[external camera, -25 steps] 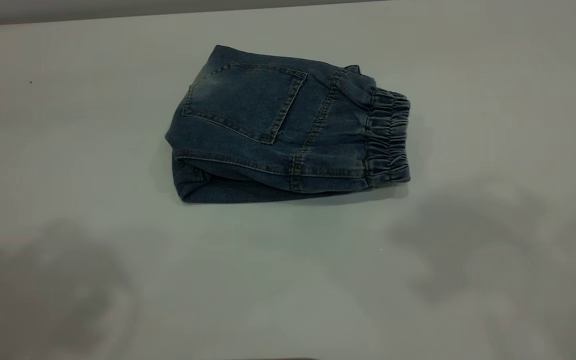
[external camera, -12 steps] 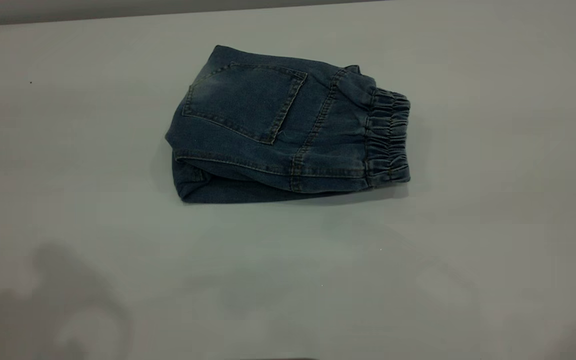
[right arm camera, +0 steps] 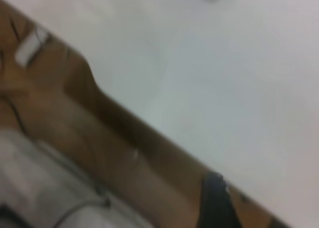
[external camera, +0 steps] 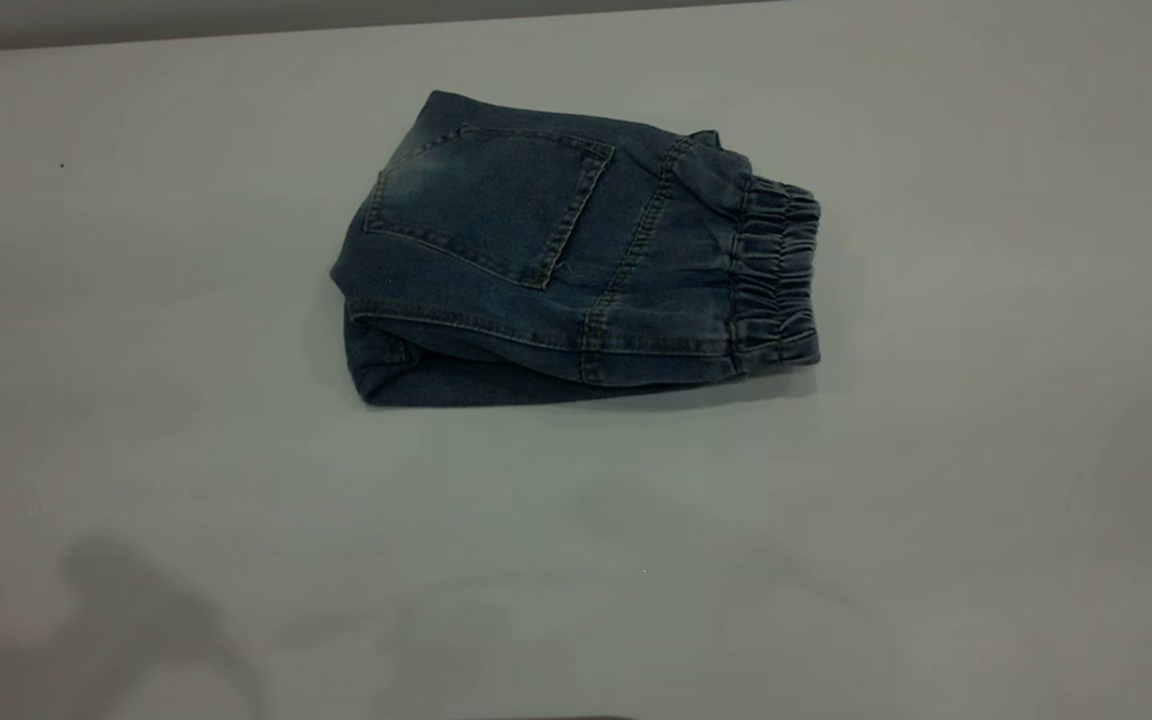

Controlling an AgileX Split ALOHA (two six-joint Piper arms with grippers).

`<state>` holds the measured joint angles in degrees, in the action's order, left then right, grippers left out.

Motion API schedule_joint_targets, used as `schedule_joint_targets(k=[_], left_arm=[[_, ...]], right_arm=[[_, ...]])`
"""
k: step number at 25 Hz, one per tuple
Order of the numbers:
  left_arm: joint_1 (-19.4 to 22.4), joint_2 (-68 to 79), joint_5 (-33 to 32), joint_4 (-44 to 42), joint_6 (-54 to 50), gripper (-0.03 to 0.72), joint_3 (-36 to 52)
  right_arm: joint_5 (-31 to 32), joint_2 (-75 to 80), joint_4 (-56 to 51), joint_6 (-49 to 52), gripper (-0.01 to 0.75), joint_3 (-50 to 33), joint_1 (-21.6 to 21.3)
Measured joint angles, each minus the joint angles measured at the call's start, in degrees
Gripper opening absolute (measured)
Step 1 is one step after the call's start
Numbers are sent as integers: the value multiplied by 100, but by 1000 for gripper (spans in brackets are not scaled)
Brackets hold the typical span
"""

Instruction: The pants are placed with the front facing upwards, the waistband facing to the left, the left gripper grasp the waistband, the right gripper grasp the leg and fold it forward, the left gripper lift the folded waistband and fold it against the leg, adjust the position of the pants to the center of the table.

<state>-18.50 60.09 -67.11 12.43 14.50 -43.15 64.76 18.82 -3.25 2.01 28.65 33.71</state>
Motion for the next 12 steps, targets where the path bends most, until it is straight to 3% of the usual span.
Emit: schedule_joint_targets(k=[12], left_arm=[[0,-1452,143,-152,-18,553,907]], right_arm=[[-28,-479,-28,5,372,-188,0]])
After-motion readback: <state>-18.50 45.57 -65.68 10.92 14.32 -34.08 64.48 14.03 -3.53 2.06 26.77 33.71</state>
